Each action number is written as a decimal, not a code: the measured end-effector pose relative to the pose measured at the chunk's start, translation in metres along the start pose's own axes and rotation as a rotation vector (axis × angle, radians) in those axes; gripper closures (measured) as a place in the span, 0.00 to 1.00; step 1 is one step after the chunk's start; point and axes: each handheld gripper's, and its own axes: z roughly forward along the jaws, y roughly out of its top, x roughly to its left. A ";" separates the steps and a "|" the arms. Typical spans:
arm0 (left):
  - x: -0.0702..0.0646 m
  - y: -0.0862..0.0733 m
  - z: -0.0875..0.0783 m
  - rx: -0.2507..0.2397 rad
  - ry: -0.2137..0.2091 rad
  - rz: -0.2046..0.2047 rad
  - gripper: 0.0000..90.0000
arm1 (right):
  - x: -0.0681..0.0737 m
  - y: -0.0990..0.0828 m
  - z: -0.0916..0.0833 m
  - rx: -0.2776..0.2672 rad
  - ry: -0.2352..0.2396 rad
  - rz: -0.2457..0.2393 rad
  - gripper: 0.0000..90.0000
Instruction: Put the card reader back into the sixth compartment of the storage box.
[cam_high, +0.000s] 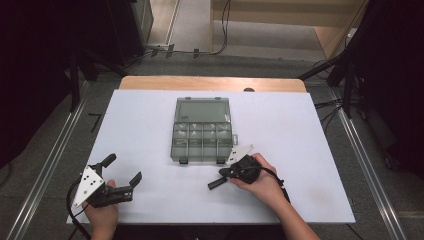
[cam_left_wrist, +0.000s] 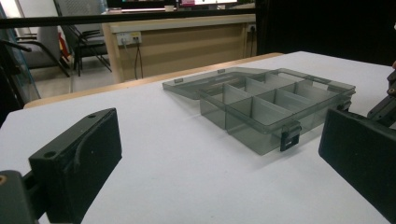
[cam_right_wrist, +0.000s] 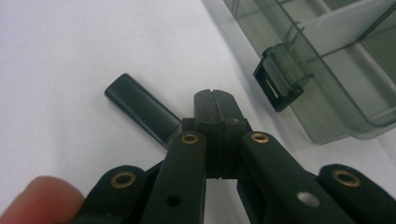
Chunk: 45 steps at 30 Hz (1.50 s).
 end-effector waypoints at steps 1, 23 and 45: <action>0.000 0.000 0.000 0.000 0.000 0.000 0.00 | 0.001 -0.002 -0.002 0.006 0.008 -0.002 0.97; 0.000 0.000 0.000 0.001 -0.001 0.001 0.00 | 0.024 0.004 -0.018 -0.062 0.048 -0.010 0.65; 0.000 0.000 0.000 -0.001 -0.004 0.000 0.00 | 0.035 0.006 0.010 0.001 0.036 -0.067 0.79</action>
